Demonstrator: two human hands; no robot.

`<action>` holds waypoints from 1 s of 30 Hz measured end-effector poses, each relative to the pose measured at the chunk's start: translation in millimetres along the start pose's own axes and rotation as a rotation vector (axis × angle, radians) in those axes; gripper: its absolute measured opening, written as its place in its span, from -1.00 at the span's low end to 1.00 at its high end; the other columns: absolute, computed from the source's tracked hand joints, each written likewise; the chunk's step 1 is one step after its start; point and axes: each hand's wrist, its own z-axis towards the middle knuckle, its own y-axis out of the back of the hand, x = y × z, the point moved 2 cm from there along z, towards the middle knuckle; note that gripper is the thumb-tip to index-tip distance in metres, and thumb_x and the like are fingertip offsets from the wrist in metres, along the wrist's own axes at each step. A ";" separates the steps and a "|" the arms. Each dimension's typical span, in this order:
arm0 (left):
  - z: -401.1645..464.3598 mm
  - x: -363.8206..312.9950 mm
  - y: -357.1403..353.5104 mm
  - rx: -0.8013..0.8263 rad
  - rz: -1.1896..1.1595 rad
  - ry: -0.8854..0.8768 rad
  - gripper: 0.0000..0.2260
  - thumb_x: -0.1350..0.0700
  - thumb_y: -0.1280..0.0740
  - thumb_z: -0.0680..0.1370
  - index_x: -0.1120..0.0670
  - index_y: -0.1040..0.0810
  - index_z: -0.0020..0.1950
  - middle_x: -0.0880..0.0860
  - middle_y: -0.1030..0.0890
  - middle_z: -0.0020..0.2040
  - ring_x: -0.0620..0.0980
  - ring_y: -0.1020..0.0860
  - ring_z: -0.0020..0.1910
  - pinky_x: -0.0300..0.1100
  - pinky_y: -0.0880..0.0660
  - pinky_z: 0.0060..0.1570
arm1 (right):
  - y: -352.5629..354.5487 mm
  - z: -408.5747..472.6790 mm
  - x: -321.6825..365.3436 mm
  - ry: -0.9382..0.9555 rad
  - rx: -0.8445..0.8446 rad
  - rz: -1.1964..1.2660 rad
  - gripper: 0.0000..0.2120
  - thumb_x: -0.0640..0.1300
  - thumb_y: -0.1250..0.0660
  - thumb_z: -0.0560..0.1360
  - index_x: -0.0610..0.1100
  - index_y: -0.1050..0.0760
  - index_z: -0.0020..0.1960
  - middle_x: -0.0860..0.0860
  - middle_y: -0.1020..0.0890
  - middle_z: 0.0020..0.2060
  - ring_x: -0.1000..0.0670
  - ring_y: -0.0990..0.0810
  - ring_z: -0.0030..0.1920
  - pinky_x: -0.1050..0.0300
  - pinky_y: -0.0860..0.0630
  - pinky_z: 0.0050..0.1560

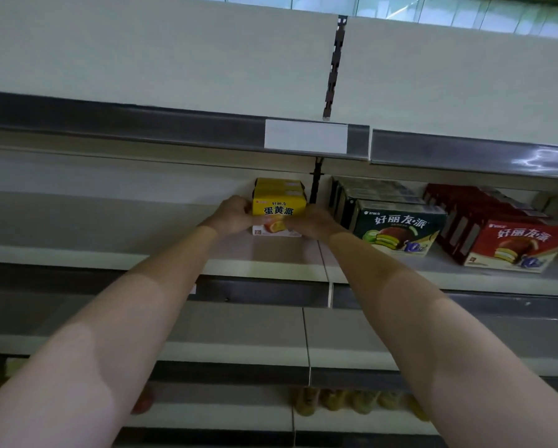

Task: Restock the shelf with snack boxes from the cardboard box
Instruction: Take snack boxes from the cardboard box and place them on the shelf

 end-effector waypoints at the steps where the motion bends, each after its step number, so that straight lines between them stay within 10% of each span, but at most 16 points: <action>1: -0.9 -0.9 0.3 -0.031 0.012 0.001 -0.60 -0.18 -0.49 0.43 0.10 -0.66 0.09 0.04 -0.70 -0.01 -0.06 -0.64 -0.03 -0.14 -0.55 0.04 | -1.6 -2.7 1.4 0.003 -0.002 -0.005 -0.88 0.01 -0.46 0.44 0.00 -0.56 -0.13 0.07 -0.63 -0.22 0.07 -0.59 -0.17 0.21 -0.46 -0.22; 8: -18.9 -17.3 -3.5 -0.218 0.268 0.054 -0.65 -0.30 -0.46 0.38 -0.03 -0.57 -0.23 -0.01 -0.61 -0.23 0.04 -0.60 -0.18 -0.14 -0.48 -0.17 | -3.1 -21.1 2.3 -0.016 -0.117 -0.213 -0.83 0.02 -0.29 0.54 -0.06 -0.52 0.03 -0.02 -0.63 -0.10 -0.11 -0.63 -0.03 0.06 -0.54 -0.06; 14: -49.8 -37.4 -16.0 -0.286 0.357 0.175 -0.68 -0.08 -0.42 0.50 0.07 -0.60 0.15 0.14 -0.65 0.07 0.18 -0.62 0.03 0.00 -0.57 0.02 | 6.6 -53.4 1.8 -0.072 -0.212 -0.249 -0.68 -0.11 -0.16 0.65 -0.18 -0.46 0.35 -0.18 -0.58 0.24 -0.20 -0.57 0.20 -0.01 -0.53 0.18; 25: -133.0 -146.2 -92.4 -0.304 0.143 -0.095 -0.79 0.17 -0.35 0.53 0.00 -0.52 -0.30 0.01 -0.59 -0.24 0.06 -0.57 -0.14 -0.13 -0.49 -0.12 | 73.5 -194.1 -49.4 0.157 -0.417 -0.133 -0.82 -0.16 -0.14 0.62 -0.23 -0.46 0.10 -0.23 -0.63 -0.05 -0.26 -0.57 -0.05 0.03 -0.41 -0.17; 30: -189.1 -217.0 -193.3 -0.145 0.093 -0.203 -0.91 0.11 -0.32 0.54 0.03 -0.55 -0.16 0.06 -0.62 -0.19 0.08 -0.59 -0.17 -0.02 -0.59 -0.09 | 104.8 -309.1 -152.2 0.011 -0.476 -0.022 -0.89 -0.11 -0.17 0.62 -0.14 -0.43 0.03 -0.12 -0.62 -0.09 -0.17 -0.58 -0.08 -0.07 -0.55 -0.06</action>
